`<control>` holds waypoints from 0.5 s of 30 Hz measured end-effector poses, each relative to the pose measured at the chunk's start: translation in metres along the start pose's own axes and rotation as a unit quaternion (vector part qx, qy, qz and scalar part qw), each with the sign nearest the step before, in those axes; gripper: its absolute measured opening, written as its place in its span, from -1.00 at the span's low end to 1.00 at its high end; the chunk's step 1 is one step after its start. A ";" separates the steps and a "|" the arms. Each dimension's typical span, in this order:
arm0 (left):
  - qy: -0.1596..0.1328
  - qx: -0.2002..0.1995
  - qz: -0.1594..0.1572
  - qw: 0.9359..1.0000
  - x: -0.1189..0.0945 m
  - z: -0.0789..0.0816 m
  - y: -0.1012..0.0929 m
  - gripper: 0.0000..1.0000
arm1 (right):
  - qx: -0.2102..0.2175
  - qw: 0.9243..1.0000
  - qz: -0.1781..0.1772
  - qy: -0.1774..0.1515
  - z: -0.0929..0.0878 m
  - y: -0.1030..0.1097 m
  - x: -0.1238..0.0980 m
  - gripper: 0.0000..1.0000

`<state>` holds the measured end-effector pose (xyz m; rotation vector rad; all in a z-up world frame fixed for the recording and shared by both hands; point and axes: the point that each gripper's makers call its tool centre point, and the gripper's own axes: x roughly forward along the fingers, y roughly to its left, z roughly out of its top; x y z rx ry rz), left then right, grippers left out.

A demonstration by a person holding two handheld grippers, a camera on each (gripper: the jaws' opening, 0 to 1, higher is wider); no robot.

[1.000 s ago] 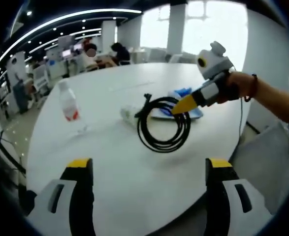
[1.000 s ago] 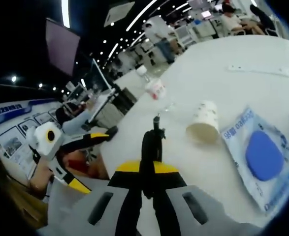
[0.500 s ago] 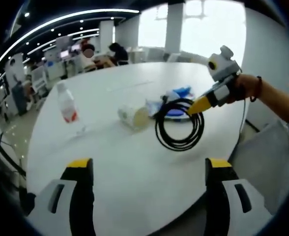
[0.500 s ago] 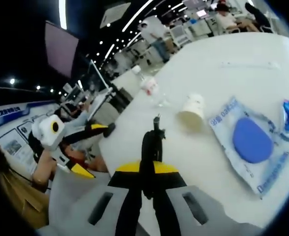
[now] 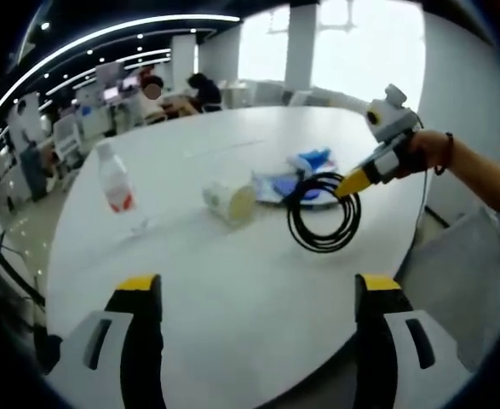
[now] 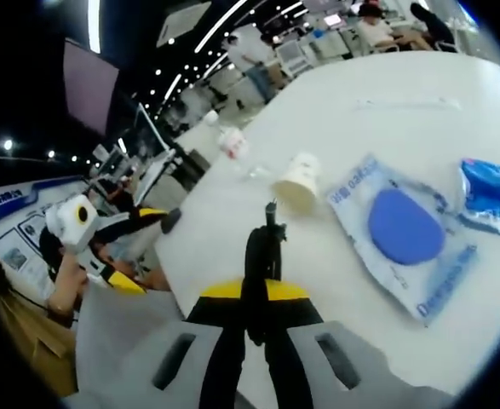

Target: Arrange the tabletop items into an orderly group along one side of the table until the central work area is clear of visible clutter.

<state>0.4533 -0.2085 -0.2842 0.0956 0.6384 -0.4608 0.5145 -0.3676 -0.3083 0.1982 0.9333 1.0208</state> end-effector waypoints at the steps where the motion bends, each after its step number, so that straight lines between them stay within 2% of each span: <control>1: 0.001 0.000 -0.001 1.000 0.000 0.000 -0.001 0.81 | 0.003 1.000 -0.002 0.002 -0.001 -0.002 0.000 -0.88; 6: 0.002 -0.001 -0.001 1.000 -0.001 0.000 -0.004 0.81 | 0.010 1.000 -0.019 0.011 -0.007 -0.012 -0.003 -0.87; 11: 0.002 -0.001 0.000 1.000 -0.002 0.000 -0.006 0.81 | 0.004 0.997 -0.067 0.028 -0.015 -0.034 -0.008 -0.87; 15: 0.003 0.000 0.002 1.000 -0.003 0.000 -0.006 0.81 | 0.020 0.997 -0.072 0.023 -0.015 -0.038 -0.012 -0.87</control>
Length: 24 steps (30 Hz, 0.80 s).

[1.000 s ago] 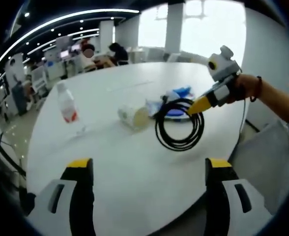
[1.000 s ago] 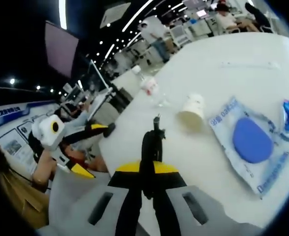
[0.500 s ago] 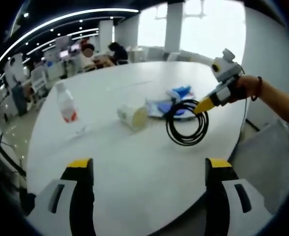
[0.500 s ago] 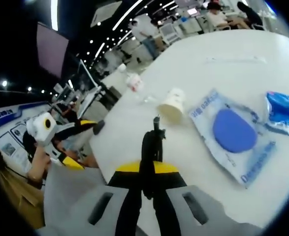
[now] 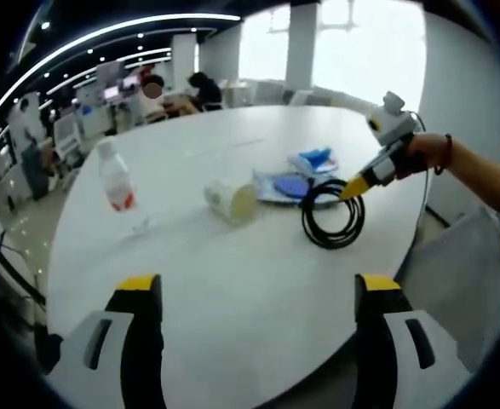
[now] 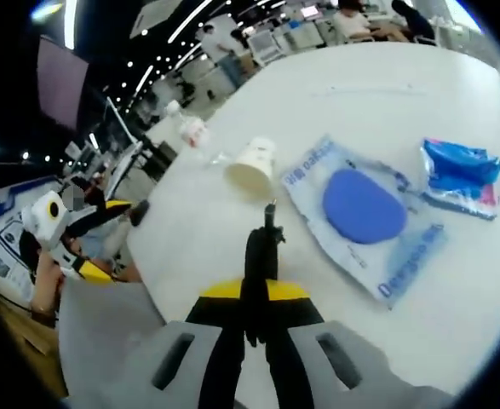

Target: Arrange the tabletop items into an orderly group along one side of the table until the central work area is clear of visible clutter.

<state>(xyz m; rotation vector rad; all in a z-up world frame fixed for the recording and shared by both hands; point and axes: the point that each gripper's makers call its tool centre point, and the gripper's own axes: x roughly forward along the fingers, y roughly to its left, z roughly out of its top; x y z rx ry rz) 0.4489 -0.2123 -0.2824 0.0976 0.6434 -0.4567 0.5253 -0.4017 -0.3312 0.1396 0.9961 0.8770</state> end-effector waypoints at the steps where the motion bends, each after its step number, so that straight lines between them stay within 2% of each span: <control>1: 0.000 0.000 0.000 1.000 0.000 0.000 0.000 0.81 | 0.004 1.000 -0.012 0.004 -0.001 -0.005 -0.001 -0.86; 5: -0.004 0.001 -0.001 1.000 -0.001 0.003 -0.002 0.81 | 0.050 0.997 -0.056 0.021 -0.011 -0.031 -0.004 -0.86; 10: -0.004 0.001 -0.003 1.000 -0.001 0.002 -0.003 0.81 | 0.048 0.995 -0.086 0.025 -0.018 -0.054 -0.006 -0.87; 13: -0.003 0.000 -0.003 1.000 -0.001 0.002 -0.004 0.81 | 0.062 0.992 -0.106 0.032 -0.024 -0.065 -0.007 -0.86; 19: -0.005 0.001 -0.002 1.000 -0.003 0.003 -0.002 0.82 | 0.056 0.990 -0.122 0.032 -0.025 -0.073 -0.007 -0.86; 23: -0.004 0.000 -0.001 1.000 -0.003 0.003 -0.002 0.82 | 0.005 0.986 -0.163 0.047 -0.027 -0.081 -0.009 -0.83; 24: -0.005 0.000 -0.001 1.000 -0.003 0.003 -0.003 0.82 | 0.003 0.984 -0.171 0.049 -0.027 -0.083 -0.009 -0.80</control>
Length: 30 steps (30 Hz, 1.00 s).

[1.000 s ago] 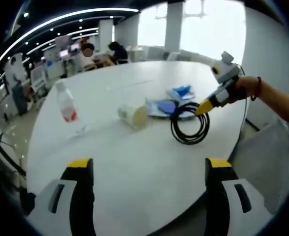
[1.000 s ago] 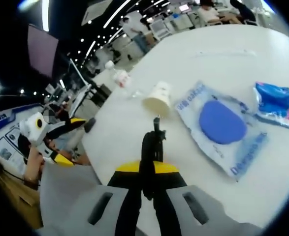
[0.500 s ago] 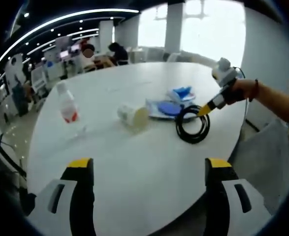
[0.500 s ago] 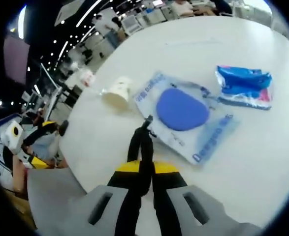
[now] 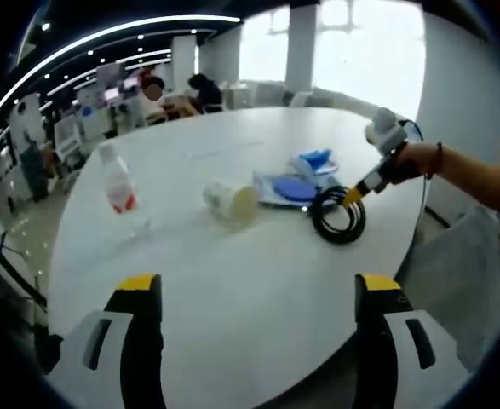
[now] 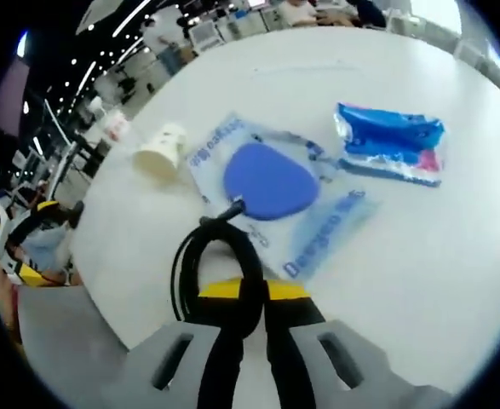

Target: Arrange the tabletop items into an orderly group along one side of the table until the central work area is clear of visible clutter.

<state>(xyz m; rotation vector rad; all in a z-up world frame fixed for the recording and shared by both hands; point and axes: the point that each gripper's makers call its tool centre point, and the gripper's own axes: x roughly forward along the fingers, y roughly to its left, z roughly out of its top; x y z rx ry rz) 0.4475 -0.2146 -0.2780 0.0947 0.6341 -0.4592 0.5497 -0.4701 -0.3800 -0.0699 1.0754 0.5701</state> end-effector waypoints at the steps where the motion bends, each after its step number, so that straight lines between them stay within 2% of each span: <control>1: 0.000 0.000 0.000 1.000 0.000 0.000 0.000 0.82 | 0.002 1.000 -0.002 -0.001 0.000 0.000 0.000 -0.76; 3: -0.001 0.002 -0.002 1.000 0.000 0.001 -0.001 0.83 | -0.002 1.000 -0.021 0.004 -0.001 -0.004 0.002 -0.75; 6: -0.002 0.005 -0.004 1.000 0.000 0.001 -0.003 0.85 | 0.004 1.000 -0.018 -0.008 0.003 -0.002 0.001 -0.65; 15: -0.008 0.005 -0.001 1.000 -0.002 0.003 0.000 0.86 | 0.000 0.999 -0.031 -0.044 0.020 0.000 -0.008 -0.04; 18: -0.010 0.004 0.000 1.000 -0.002 0.004 0.001 0.87 | -0.006 0.998 -0.035 -0.051 0.022 0.001 -0.010 0.22; 23: -0.014 0.004 0.000 1.000 -0.001 0.006 0.001 0.90 | -0.023 0.997 -0.024 -0.075 0.031 0.008 -0.012 0.38; 30: -0.019 0.002 0.001 1.000 0.000 0.008 0.001 0.92 | -0.035 0.992 -0.012 -0.122 0.052 0.020 -0.015 0.68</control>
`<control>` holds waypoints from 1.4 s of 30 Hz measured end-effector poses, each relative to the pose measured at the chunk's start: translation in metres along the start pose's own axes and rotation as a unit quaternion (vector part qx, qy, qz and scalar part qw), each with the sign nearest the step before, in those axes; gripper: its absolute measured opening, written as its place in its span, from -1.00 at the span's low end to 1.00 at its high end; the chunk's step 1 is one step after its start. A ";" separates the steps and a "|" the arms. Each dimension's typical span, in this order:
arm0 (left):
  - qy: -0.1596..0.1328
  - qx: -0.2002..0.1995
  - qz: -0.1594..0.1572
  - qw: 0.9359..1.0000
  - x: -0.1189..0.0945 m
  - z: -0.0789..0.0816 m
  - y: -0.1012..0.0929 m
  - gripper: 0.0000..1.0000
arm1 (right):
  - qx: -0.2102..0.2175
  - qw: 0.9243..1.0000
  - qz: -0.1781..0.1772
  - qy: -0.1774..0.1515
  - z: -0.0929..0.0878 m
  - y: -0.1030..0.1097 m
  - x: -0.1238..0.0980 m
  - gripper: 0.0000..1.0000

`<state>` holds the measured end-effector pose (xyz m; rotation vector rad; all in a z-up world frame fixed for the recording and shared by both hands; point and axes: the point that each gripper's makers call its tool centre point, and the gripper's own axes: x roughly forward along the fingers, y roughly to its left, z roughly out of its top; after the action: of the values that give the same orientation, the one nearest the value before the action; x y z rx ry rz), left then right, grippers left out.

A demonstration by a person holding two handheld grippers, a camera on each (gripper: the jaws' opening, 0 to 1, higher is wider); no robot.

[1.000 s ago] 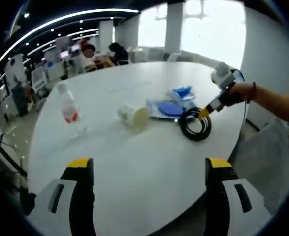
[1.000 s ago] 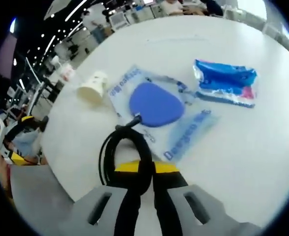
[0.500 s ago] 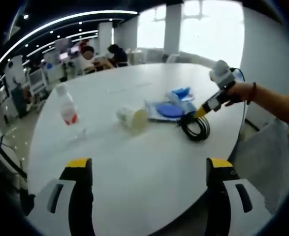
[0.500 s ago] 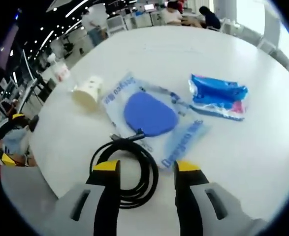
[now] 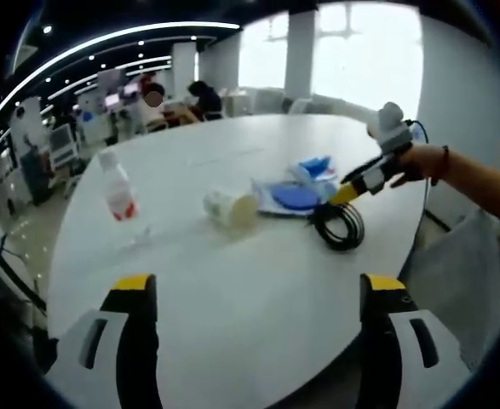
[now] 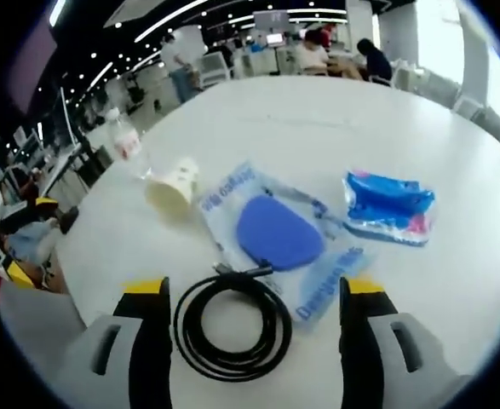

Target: Arrange the tabletop items into an orderly group along one side of the table until the central work area is clear of visible clutter.

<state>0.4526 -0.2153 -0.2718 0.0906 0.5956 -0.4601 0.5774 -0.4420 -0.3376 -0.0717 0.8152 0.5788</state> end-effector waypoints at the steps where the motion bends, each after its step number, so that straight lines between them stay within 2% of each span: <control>1: 0.000 0.000 0.000 1.000 0.000 0.000 0.000 0.92 | -0.001 1.000 0.002 -0.003 0.002 0.001 0.001 0.70; 5: -0.016 -0.008 -0.001 1.000 -0.001 0.005 0.001 0.96 | -0.010 1.000 0.013 -0.013 0.009 0.010 0.005 0.82; 12: -0.016 -0.007 0.004 1.000 0.000 0.005 0.004 0.99 | -0.025 0.999 0.032 -0.033 0.023 0.024 0.014 0.93; 25: -0.011 -0.008 0.006 1.000 0.004 0.003 0.008 0.99 | -0.059 0.993 0.068 -0.072 0.047 0.052 0.032 0.90; 42: 0.002 -0.005 0.004 1.000 0.010 -0.004 0.009 0.99 | -0.098 0.986 0.105 -0.084 0.058 0.080 0.059 0.87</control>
<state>0.4625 -0.2101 -0.2810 0.0846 0.6002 -0.4504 0.6067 -0.3312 -0.3267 -0.1149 0.6033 0.8529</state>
